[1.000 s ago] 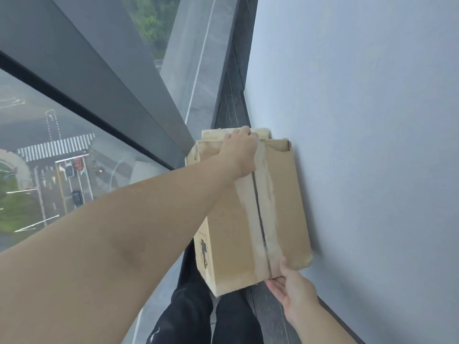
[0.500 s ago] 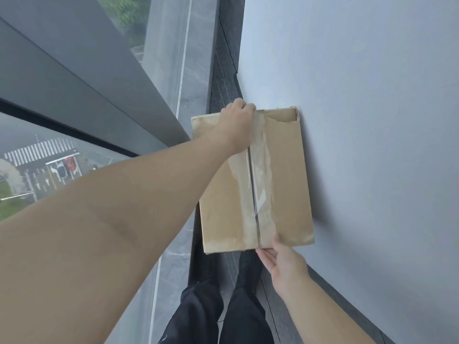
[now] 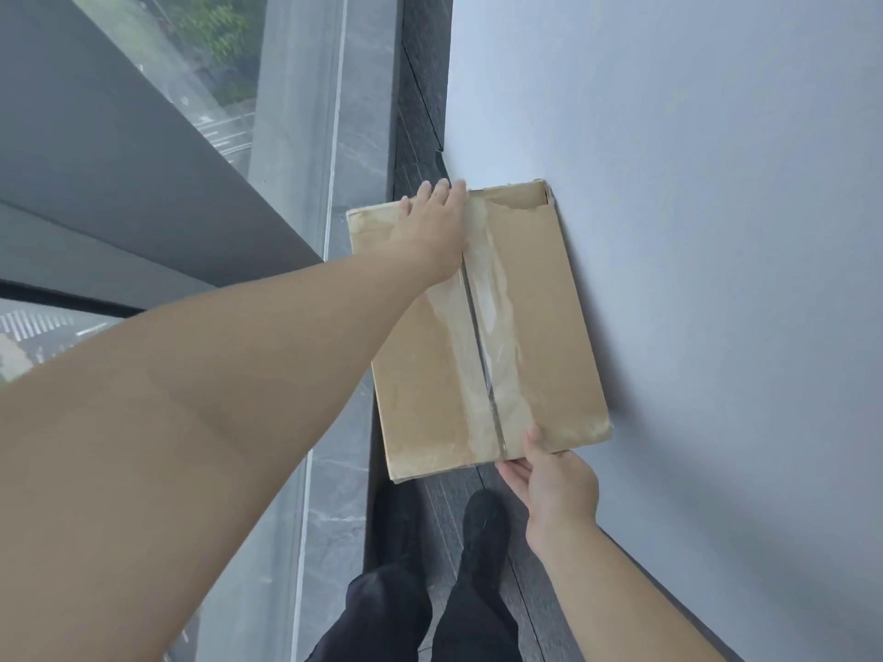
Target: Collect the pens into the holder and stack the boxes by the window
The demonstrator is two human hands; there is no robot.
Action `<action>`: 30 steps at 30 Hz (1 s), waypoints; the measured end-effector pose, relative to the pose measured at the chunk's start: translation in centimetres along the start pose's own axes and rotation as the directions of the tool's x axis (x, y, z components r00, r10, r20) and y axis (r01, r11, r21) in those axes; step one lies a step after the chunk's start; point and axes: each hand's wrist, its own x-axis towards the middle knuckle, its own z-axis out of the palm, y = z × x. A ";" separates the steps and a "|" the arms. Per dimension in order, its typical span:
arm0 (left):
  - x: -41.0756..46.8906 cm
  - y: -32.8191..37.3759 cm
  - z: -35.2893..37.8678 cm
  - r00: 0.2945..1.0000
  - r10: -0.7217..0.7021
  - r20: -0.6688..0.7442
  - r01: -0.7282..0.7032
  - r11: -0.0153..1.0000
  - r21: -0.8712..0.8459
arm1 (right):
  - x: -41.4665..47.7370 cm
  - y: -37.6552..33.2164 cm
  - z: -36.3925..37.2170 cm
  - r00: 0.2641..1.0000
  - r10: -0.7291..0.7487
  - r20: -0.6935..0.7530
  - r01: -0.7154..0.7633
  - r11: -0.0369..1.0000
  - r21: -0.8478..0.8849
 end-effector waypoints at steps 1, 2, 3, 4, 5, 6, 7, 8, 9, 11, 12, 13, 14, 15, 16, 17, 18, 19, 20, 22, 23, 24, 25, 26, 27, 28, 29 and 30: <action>0.4 -0.2 -0.1 1.000 -0.018 0.025 0.018 1.000 0.023 | 0.1 -0.4 0.2 1.000 -0.008 0.001 0.008 1.000 -0.006; 0.7 -0.3 -0.2 0.999 -0.033 0.043 0.031 0.999 0.036 | 0.2 -0.8 0.4 1.000 -0.017 0.000 0.017 1.000 -0.015; 1.0 -0.4 -0.2 0.998 -0.040 0.052 0.038 0.998 0.044 | 0.3 -1.0 0.5 1.000 -0.028 -0.001 0.028 0.999 -0.025; 1.2 -0.4 -0.3 0.998 -0.040 0.050 0.038 0.998 0.049 | 0.5 -1.2 0.5 0.999 -0.037 -0.002 0.037 0.999 -0.039; 1.3 -0.4 -0.3 0.999 -0.035 0.040 0.033 0.998 0.052 | 0.7 -1.2 0.5 0.999 -0.044 -0.003 0.043 0.998 -0.054; 1.3 -0.4 -0.1 0.999 -0.024 0.026 0.023 0.998 0.057 | 0.9 -1.1 0.5 0.999 -0.047 -0.002 0.047 0.997 -0.067; 1.3 -0.5 0.0 1.000 -0.009 0.012 0.008 0.998 0.063 | 1.1 -1.0 0.4 0.999 -0.047 0.001 0.047 0.996 -0.077; 1.3 -0.6 0.1 1.000 0.010 0.001 -0.010 0.998 0.067 | 1.3 -0.8 0.3 0.999 -0.047 0.003 0.047 0.996 -0.082; 1.2 -0.6 0.3 1.000 0.030 -0.009 -0.029 0.997 0.068 | 1.4 -0.5 0.1 0.999 -0.047 0.002 0.047 0.996 -0.081; 1.1 -0.5 0.4 0.998 0.055 -0.021 -0.054 0.996 0.066 | 1.5 0.0 0.0 0.999 -0.053 -0.006 0.053 0.997 -0.063; 1.1 -0.3 0.3 0.998 0.062 -0.024 -0.060 0.996 0.067 | 1.5 0.2 -0.1 0.998 -0.059 -0.012 0.059 0.997 -0.054; 1.0 -0.2 0.2 0.997 0.067 -0.026 -0.065 0.995 0.070 | 1.4 0.4 -0.1 0.997 -0.069 -0.019 0.068 0.996 -0.051; 0.9 0.0 0.0 0.997 0.078 -0.027 -0.076 0.995 0.072 | 1.2 0.6 -0.1 0.997 -0.078 -0.026 0.076 0.995 -0.060; 0.9 0.0 -0.2 0.995 0.095 -0.032 -0.093 0.993 0.067 | 1.0 0.8 -0.1 0.995 -0.094 -0.033 0.091 0.993 -0.078; 1.0 0.0 -0.4 0.993 0.114 -0.039 -0.111 0.992 0.055 | 0.9 0.9 -0.1 0.993 -0.115 -0.038 0.111 0.989 -0.097; 1.0 0.1 -0.6 0.991 0.126 -0.050 -0.124 0.992 0.038 | 0.9 1.0 -0.1 0.990 -0.134 -0.042 0.129 0.986 -0.106; 1.1 0.0 -0.7 0.989 0.135 -0.056 -0.134 0.991 0.016 | 0.8 1.1 0.0 0.987 -0.155 -0.044 0.149 0.983 -0.110; 1.2 -0.1 -0.8 0.988 0.140 -0.064 -0.140 0.990 0.002 | 0.9 1.2 0.2 0.985 -0.164 -0.044 0.159 0.982 -0.105; 1.3 -0.2 -0.8 0.988 0.140 -0.064 -0.141 0.990 -0.010 | 0.9 1.2 0.2 0.984 -0.175 -0.046 0.169 0.980 -0.101; 1.6 -0.4 -0.6 0.991 0.115 -0.061 -0.118 0.992 -0.044 | 1.2 1.1 0.5 0.983 -0.180 -0.046 0.175 0.980 -0.095; 1.6 -0.4 -0.7 0.993 0.102 -0.058 -0.105 0.993 -0.062 | 1.4 1.1 0.6 0.985 -0.169 -0.039 0.165 0.983 -0.082; 1.5 -0.4 -0.5 0.994 0.093 -0.058 -0.096 0.994 -0.060 | 1.6 1.0 0.5 0.988 -0.153 -0.021 0.152 0.986 -0.067; 1.3 -0.3 -0.6 0.995 0.084 -0.048 -0.086 0.995 -0.050 | 1.8 0.9 0.4 0.992 -0.125 0.003 0.125 0.991 -0.046; 1.2 -0.3 -0.5 0.995 0.085 -0.048 -0.087 0.996 -0.027 | 1.9 0.6 0.2 0.994 -0.099 0.043 0.100 0.995 -0.022; 0.7 0.0 -0.6 0.995 0.087 -0.046 -0.088 0.996 -0.003 | 1.9 0.4 -0.1 0.996 -0.052 0.077 0.053 0.998 -0.022; 0.2 0.1 -0.6 0.994 0.092 -0.052 -0.091 0.995 0.026 | 1.9 0.1 -0.4 0.994 -0.021 0.106 0.027 0.998 -0.053; -0.5 0.4 -0.9 0.995 0.089 -0.043 -0.088 0.996 0.028 | 1.6 -0.3 -0.6 0.993 0.018 0.116 -0.004 0.993 -0.115; -1.0 0.6 -1.0 0.994 0.098 -0.052 -0.097 0.995 0.023 | 1.5 -0.7 -0.9 0.991 0.032 0.126 -0.009 0.984 -0.180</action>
